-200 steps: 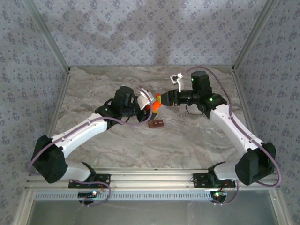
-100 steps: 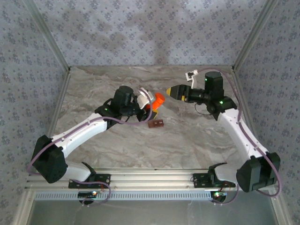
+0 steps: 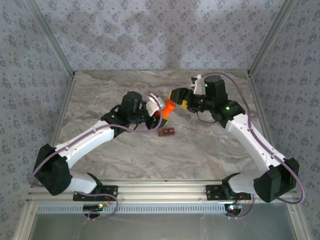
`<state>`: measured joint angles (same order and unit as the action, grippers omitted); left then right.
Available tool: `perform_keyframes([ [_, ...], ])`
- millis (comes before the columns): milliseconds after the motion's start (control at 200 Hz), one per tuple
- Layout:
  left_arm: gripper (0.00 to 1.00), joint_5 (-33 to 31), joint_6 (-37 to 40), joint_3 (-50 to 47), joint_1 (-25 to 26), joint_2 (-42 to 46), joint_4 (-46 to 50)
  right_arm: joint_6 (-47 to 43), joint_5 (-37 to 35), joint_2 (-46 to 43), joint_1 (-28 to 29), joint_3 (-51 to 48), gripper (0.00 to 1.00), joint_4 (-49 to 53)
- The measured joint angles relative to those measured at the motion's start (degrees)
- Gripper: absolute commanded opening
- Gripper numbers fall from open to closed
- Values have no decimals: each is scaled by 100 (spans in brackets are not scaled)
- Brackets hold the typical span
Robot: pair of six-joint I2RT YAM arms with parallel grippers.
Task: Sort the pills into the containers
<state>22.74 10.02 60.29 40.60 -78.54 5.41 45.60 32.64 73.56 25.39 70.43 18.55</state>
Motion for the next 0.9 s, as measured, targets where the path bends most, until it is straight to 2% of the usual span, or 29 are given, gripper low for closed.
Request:
perform_keyframes([
  [340, 0, -2, -2, 2, 0, 0, 13, 79, -68, 286, 260, 55, 77, 9],
  [570, 0, 0, 0, 11, -9, 0, 46, 114, -105, 302, 289, 48, 60, 15],
  [780, 0, -2, 2, 15, -9, -17, 127, 61, -52, 273, 240, -35, 48, -4],
  [904, 0, 9, 7, 15, 0, -48, 149, 4, 28, 227, 160, -155, 46, -46],
])
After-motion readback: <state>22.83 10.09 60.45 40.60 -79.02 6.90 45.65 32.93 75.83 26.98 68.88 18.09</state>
